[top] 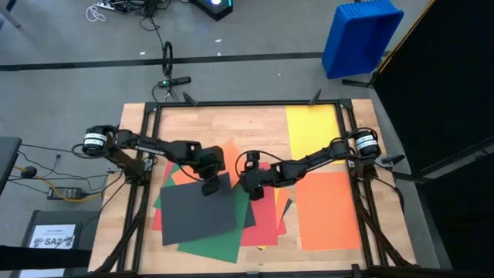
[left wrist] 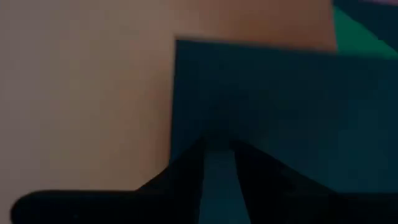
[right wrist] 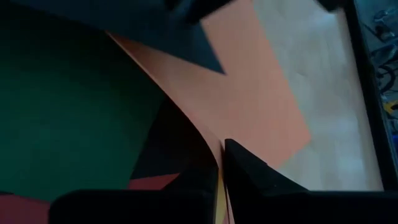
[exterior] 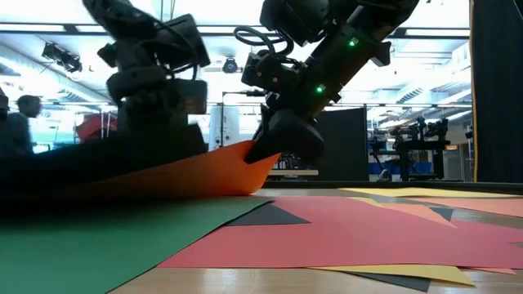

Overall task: Organize paper
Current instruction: Stack the orange colored paper on top of the orange colored paper

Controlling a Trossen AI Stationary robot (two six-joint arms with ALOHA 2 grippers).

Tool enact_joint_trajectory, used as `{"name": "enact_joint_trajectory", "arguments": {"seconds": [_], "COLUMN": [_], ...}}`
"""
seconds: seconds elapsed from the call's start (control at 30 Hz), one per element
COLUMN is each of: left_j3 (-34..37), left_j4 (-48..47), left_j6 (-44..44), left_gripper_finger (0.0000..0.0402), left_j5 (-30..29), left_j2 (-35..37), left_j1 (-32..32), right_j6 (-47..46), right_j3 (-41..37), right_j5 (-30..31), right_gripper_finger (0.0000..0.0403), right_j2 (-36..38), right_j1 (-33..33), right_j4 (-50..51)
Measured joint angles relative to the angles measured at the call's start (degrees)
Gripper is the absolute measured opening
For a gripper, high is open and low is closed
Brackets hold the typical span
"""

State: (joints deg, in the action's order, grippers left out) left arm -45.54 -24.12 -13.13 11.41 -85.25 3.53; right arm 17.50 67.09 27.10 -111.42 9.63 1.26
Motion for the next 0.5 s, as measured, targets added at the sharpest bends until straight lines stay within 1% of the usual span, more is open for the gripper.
{"name": "enact_joint_trajectory", "arguments": {"seconds": [0.23,0.37,0.5], "left_j3": [-8.6,-12.1,-14.1], "left_j4": [-5.5,-5.6,-5.4], "left_j6": [2.3,-0.8,-4.0], "left_gripper_finger": [0.0083,0.0084,0.0084], "left_j5": [-1.0,-2.0,-4.0], "left_j2": [0.1,0.1,0.1], "left_j1": [0.7,0.4,-0.8], "right_j6": [-1.1,-2.9,-4.4], "right_j3": [0.0,0.0,0.0], "right_j5": [-0.3,-0.3,-0.3], "right_gripper_finger": [0.0000,0.0000,0.0000], "right_j2": [0.0,0.0,0.0], "right_j1": [0.0,-0.2,-0.4], "right_j4": [0.1,0.1,0.1]}}
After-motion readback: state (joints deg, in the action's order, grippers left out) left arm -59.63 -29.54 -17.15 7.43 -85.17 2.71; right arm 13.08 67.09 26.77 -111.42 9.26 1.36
